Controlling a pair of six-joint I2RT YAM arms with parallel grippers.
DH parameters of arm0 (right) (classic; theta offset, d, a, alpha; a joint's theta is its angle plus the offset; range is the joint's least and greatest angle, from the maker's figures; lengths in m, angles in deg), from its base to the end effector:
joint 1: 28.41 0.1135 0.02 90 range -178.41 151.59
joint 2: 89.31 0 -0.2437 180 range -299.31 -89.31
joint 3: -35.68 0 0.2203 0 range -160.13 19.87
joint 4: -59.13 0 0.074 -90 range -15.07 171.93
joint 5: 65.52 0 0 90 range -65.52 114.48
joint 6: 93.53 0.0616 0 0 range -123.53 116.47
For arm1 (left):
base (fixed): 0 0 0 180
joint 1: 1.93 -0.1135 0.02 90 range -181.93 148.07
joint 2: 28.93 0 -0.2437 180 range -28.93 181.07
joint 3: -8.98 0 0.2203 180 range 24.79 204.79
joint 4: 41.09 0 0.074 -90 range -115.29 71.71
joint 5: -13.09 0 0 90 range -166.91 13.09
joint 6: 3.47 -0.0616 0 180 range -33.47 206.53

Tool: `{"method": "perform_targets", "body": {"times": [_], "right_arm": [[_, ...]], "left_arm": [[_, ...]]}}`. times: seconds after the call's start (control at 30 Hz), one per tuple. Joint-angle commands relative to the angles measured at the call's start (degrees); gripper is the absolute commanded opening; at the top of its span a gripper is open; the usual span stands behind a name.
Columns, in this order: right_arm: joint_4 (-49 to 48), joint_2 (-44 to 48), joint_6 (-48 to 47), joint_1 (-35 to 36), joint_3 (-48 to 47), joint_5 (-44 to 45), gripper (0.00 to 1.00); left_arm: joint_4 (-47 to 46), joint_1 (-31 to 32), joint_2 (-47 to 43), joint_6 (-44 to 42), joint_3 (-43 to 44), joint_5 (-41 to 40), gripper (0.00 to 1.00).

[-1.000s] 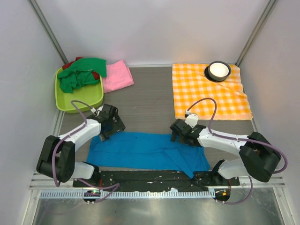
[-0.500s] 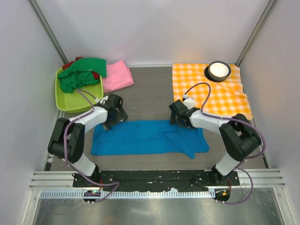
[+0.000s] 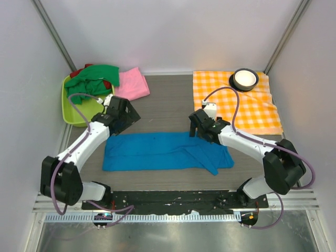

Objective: Fold and stack the t-shirts

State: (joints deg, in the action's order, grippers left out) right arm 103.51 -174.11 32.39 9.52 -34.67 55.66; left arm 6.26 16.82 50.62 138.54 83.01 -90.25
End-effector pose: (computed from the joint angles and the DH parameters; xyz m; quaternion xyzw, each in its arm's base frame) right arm 0.2380 0.1450 0.1928 0.0559 0.9289 -0.0515 0.3624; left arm 0.2659 -0.0752 0.2252 -0.3049 0.8916 -0.0933 0.3216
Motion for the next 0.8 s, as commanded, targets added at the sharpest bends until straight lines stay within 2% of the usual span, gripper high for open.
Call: {"method": "perform_targets", "body": {"times": [0.0, 0.03, 0.2, 0.33, 0.57, 0.77], "right_arm": [[-0.8, 1.82, -0.68, 0.47, 2.77, -5.41, 0.87], [-2.54, 1.91, -0.59, 0.48, 3.47, -6.12, 0.82], [-7.21, 0.16, -0.5, 0.39, 6.64, -9.46, 0.74], [-10.11, -1.69, 0.11, 0.56, 7.0, -14.11, 0.63], [-9.86, -1.78, 0.55, 1.27, 7.0, -14.57, 0.52], [-7.84, -0.11, 0.46, 1.88, 7.43, -13.69, 0.49]], "left_arm": [[1.85, -0.11, -6.06, -0.5, -3.45, 0.07, 1.0], [1.76, -0.11, -6.51, -0.33, -4.94, -0.19, 1.0], [1.41, -0.11, -7.65, -0.33, -7.24, 0.07, 1.0], [1.49, -0.11, -7.13, -0.51, -7.85, 0.6, 1.0], [1.5, -0.11, -7.13, -0.86, -7.85, -0.02, 1.0], [1.23, -0.11, -6.69, -0.77, -8.21, 0.6, 1.0]]}}
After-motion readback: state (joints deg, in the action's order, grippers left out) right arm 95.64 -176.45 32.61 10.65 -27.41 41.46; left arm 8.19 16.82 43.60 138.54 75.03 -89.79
